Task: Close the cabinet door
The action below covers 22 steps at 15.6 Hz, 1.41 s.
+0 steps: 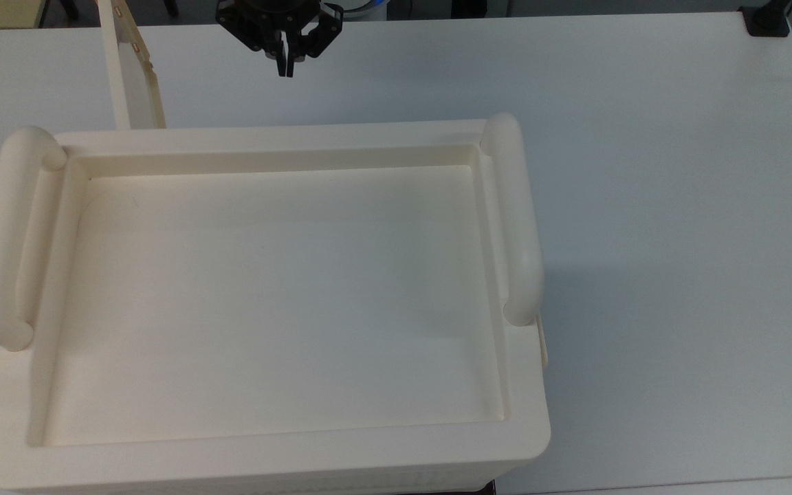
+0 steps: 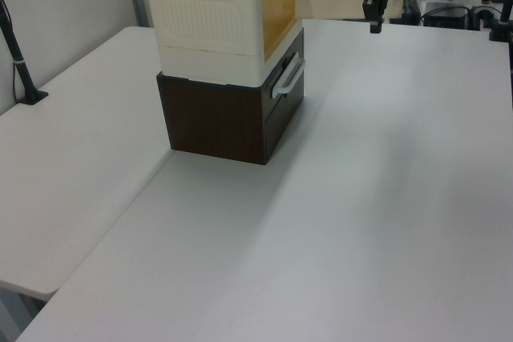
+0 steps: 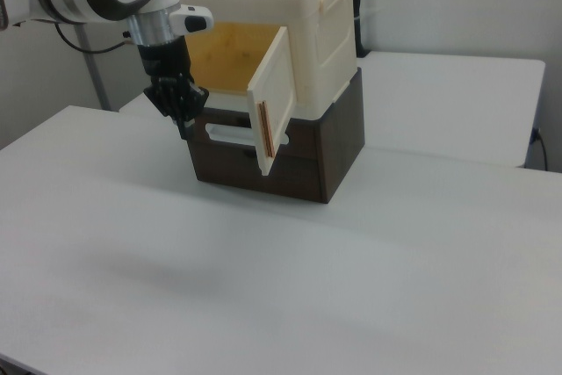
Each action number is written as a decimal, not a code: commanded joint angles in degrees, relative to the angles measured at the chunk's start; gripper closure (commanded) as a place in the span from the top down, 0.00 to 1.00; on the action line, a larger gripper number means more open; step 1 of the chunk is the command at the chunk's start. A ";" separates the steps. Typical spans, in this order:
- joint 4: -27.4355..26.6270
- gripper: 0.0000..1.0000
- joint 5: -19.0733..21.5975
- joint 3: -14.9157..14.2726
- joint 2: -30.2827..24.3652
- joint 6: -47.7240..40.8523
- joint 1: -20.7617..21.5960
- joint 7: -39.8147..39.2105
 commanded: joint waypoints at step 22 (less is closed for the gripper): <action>16.53 0.00 -0.47 -2.42 -1.25 6.87 -6.12 0.76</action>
